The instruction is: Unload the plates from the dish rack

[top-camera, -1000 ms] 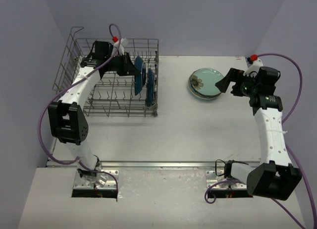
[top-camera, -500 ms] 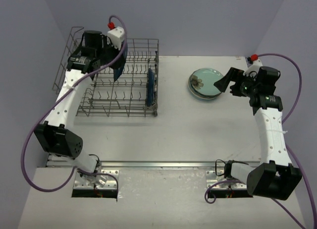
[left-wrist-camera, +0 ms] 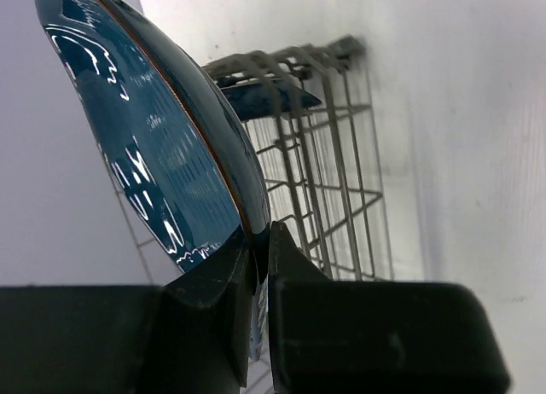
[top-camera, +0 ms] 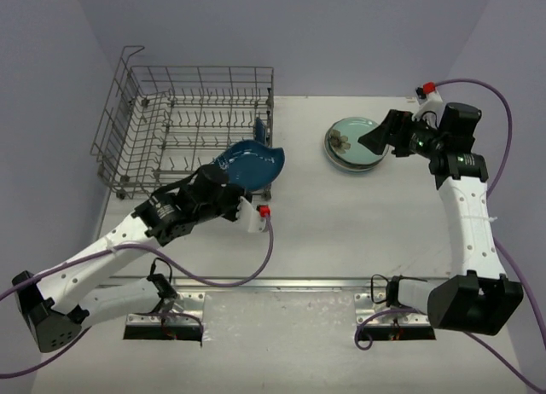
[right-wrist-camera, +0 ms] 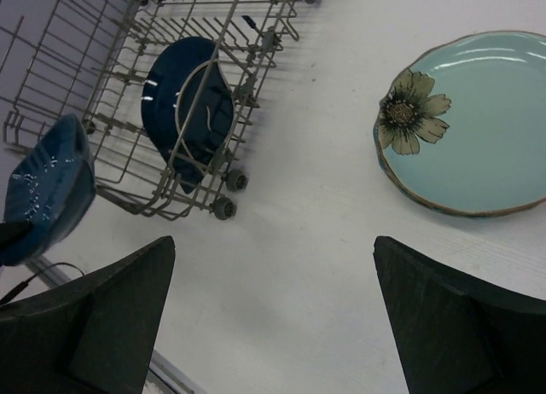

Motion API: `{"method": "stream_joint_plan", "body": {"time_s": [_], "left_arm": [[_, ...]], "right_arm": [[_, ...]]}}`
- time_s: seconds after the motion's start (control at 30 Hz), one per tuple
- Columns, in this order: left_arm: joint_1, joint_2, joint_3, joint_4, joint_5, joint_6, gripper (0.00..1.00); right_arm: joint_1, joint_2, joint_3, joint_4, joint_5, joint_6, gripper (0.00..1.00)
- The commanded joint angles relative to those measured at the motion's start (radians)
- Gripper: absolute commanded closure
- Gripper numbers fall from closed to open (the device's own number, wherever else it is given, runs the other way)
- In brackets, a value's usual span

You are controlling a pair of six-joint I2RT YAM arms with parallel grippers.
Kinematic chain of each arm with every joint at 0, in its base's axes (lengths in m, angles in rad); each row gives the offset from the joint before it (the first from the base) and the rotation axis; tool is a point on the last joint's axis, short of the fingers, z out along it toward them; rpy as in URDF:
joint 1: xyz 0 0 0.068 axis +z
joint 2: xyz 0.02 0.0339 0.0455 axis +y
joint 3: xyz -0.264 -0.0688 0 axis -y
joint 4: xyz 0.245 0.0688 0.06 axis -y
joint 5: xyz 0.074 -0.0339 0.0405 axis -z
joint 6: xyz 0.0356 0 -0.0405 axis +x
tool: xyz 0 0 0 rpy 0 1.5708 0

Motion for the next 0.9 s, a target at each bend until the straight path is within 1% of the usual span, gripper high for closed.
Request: {"method": "stream_joint_plan", "body": {"time_s": [0.0,0.07,0.1,0.13,0.2,0.27,0.4,0.63,0.67,0.7,0.87], "left_arm": [[-0.067,-0.157,-0.114,0.172,-0.078,0.436,1.0],[-0.08,-0.19,-0.167,0.18,-0.058,0.557,1.0],[-0.087,-0.209,-0.189,0.187,-0.047,0.598,1.0],[-0.088,-0.224,-0.195,0.19,-0.042,0.611,1.0],[-0.093,-0.246,-0.241,0.202,-0.007,0.711,1.0],[-0.098,-0.261,-0.26,0.205,0.013,0.759,1.0],[-0.101,-0.272,-0.288,0.206,0.092,0.861,1.0],[-0.111,-0.258,-0.302,0.206,0.141,0.957,1.0],[-0.113,-0.254,-0.302,0.204,0.141,0.957,1.0],[-0.117,-0.246,-0.3,0.204,0.142,0.962,1.0],[-0.139,-0.227,-0.289,0.204,0.142,0.976,1.0]], "right_arm": [[0.026,0.018,0.068,-0.031,-0.126,-0.114,0.04],[0.045,0.025,0.072,-0.072,-0.191,-0.143,0.07],[0.063,0.029,0.073,-0.093,-0.226,-0.16,0.09],[0.088,0.029,0.072,-0.101,-0.226,-0.174,0.09],[0.159,0.029,0.062,-0.156,-0.206,-0.238,0.13],[0.253,0.03,0.041,-0.17,-0.161,-0.265,0.14],[0.365,0.056,0.026,-0.185,-0.115,-0.273,0.16],[0.535,0.148,0.059,-0.176,0.014,-0.282,0.17],[0.536,0.148,0.062,-0.172,0.026,-0.282,0.17],[0.565,0.185,0.069,-0.169,0.042,-0.283,0.17],[0.62,0.251,0.122,-0.161,0.055,-0.277,0.18]]}}
